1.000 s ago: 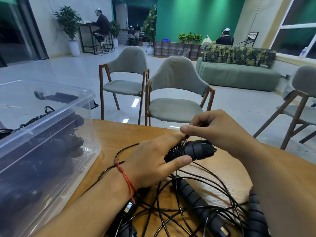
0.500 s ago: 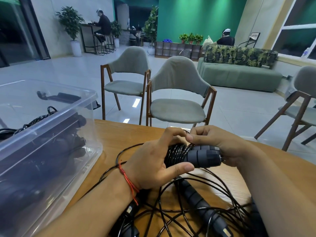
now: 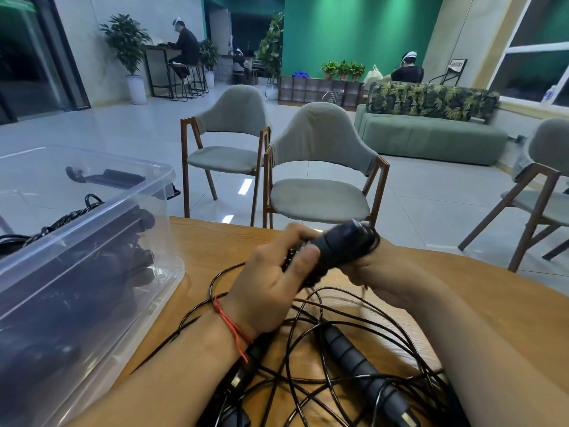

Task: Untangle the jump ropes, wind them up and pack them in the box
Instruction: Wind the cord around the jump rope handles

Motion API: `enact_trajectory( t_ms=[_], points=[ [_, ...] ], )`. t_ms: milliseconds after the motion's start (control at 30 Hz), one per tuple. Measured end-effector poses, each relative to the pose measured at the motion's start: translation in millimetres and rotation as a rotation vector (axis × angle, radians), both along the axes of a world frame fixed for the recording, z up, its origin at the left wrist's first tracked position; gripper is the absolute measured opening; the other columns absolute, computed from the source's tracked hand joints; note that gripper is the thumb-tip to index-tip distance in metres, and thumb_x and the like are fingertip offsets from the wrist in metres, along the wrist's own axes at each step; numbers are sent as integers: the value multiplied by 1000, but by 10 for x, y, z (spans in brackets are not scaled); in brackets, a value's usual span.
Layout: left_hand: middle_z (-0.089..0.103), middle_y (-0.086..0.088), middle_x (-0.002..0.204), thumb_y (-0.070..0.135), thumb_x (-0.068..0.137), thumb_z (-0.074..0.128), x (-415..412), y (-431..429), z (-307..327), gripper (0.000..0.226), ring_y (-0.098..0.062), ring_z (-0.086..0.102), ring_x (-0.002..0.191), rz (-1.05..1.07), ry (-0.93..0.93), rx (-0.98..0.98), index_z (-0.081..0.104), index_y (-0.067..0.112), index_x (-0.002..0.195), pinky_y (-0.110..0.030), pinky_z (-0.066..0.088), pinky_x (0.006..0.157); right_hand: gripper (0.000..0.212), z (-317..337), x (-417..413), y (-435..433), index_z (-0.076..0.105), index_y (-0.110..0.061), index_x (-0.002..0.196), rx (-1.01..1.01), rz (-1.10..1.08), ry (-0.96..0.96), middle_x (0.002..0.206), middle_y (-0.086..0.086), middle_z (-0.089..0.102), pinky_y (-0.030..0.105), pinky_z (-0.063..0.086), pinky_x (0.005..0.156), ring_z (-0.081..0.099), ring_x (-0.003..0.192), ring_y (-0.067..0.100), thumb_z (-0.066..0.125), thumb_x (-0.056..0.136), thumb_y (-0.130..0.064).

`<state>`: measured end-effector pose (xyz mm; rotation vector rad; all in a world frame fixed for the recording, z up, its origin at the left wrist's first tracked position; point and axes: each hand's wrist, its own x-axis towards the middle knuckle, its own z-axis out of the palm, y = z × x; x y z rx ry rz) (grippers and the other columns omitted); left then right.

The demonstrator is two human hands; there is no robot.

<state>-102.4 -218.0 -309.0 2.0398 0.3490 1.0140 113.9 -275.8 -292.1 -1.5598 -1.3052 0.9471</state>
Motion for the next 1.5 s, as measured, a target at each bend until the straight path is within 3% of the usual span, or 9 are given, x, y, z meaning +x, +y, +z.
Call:
enact_trajectory(
  t_ms=[133,300,533,733,833,933,1100,1167,1500],
  points=[
    [68,-11,91,46,113,33,31,-13,58,43,-23,67,76,113,-193,-313,61,13,113,-32,52,60,31,101,-131,-12,78,-25,106,36,71,25,71,-1,52,24,38,58,41,61,11,53,109,-42],
    [71,-22,92,49,112,29,75,59,94,58,-28,66,71,191,-240,-570,69,7,113,-39,48,54,24,98,-210,-21,77,-33,110,145,22,-245,70,-9,58,23,43,68,51,66,1,55,109,-41],
    [75,-21,97,54,111,26,75,119,108,65,-28,67,70,228,-265,-675,71,6,110,-35,47,53,23,75,-248,-32,78,-32,97,206,-7,-349,74,-24,65,27,43,73,59,77,-2,60,107,-41],
    [71,-16,89,64,108,28,85,202,38,55,-32,72,75,501,-204,-570,65,24,109,-42,55,54,20,69,-359,-59,73,-30,92,344,16,-441,71,-5,62,45,51,67,56,68,12,64,105,-42],
    [62,-9,85,65,107,27,69,260,16,43,-34,66,79,623,-144,-499,54,32,103,-53,58,68,17,90,-427,-84,68,-33,91,443,56,-482,68,-7,59,39,46,60,54,64,15,63,105,-41],
    [58,-1,86,61,108,28,70,287,3,40,-21,59,77,632,-89,-466,50,28,111,-40,49,65,15,97,-502,-92,67,-34,94,491,82,-584,66,-13,56,23,39,57,54,64,13,62,106,-41],
    [61,3,106,60,109,25,99,170,-41,36,-11,60,94,516,42,-261,47,36,125,-33,45,75,17,127,-495,-89,71,-24,96,577,26,-565,70,-12,60,32,45,59,57,67,16,63,107,-34],
    [59,3,114,58,110,23,78,151,-41,37,-9,59,100,469,61,-165,47,38,131,-36,51,79,15,178,-482,-104,70,-24,94,609,-8,-540,68,-17,57,26,41,59,56,66,14,65,107,-30],
    [51,10,117,54,95,63,60,101,13,48,-10,59,95,594,233,39,39,38,134,-42,58,77,17,273,-497,-132,73,-23,95,620,-11,-573,69,-20,57,24,40,59,57,67,11,64,106,-33]
  ],
)
